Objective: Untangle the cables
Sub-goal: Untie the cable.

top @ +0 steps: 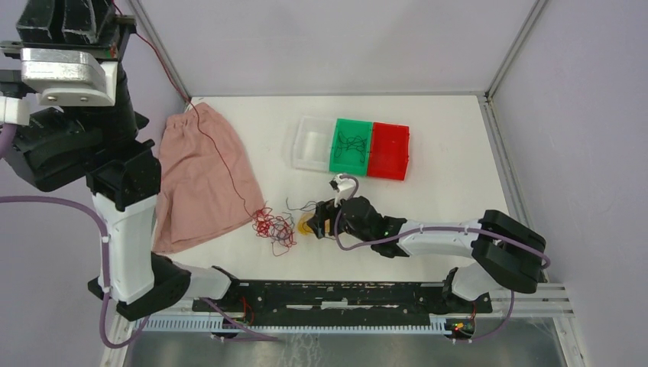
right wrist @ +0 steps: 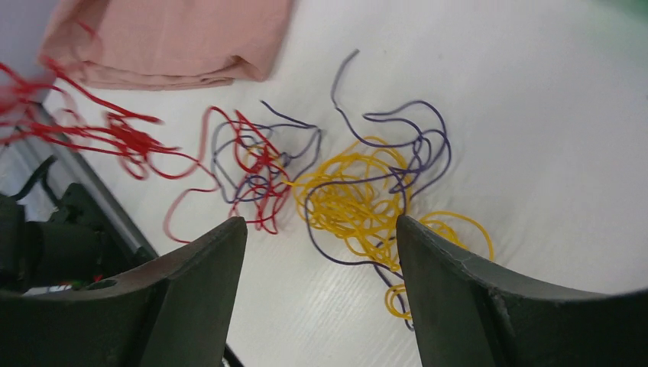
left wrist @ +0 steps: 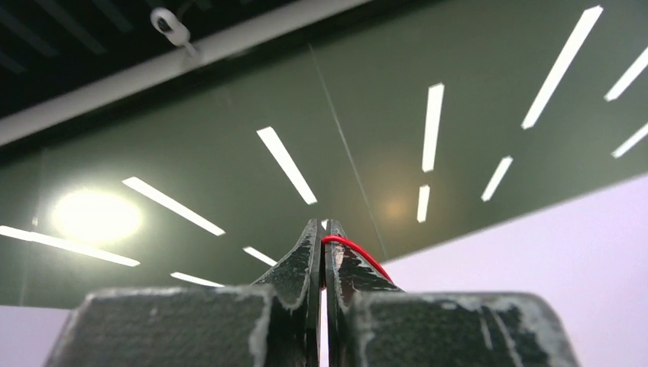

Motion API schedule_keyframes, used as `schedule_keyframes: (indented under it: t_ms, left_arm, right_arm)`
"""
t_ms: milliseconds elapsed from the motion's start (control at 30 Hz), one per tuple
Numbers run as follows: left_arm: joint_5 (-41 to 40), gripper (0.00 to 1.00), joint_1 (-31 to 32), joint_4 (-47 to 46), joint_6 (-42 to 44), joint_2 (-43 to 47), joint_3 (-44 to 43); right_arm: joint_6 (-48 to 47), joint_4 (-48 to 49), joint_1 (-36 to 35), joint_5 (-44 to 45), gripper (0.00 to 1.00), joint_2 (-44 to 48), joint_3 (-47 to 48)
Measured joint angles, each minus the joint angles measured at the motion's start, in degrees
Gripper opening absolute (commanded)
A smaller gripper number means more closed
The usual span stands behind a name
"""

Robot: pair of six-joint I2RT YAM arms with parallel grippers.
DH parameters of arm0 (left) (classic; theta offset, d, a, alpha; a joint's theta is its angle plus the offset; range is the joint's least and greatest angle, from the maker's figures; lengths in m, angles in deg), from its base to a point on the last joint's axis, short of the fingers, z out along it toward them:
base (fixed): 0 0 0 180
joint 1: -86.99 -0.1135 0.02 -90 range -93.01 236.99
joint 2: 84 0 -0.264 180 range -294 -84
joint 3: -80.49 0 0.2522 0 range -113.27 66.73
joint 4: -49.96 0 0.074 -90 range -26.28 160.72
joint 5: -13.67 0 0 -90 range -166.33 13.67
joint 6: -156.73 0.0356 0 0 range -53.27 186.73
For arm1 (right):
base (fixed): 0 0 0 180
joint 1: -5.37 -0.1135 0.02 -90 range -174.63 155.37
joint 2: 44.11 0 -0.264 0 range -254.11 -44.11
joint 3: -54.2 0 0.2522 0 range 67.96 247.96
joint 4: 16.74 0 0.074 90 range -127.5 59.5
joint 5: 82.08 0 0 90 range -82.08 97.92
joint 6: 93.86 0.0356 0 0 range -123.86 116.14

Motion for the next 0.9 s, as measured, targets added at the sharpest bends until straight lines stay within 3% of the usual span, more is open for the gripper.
schedule_keyframes:
  t_ms: [300, 567, 900]
  left_arm:
    - [0.0, 0.03, 0.0, 7.7, -2.8, 9.1, 21.0]
    - [-0.2, 0.03, 0.0, 13.8, -4.0, 6.9, 23.8]
    - [-0.2, 0.03, 0.0, 14.0, -4.0, 8.5, 23.8]
  right_arm:
    - [-9.0, 5.4, 0.0, -15.1, 0.79, 5.7, 8.5]
    - [-14.6, 11.5, 0.3, -26.4, 0.68, -4.3, 16.5]
    - [-11.8, 17.5, 1.8, -36.0, 0.68, -13.6, 18.3]
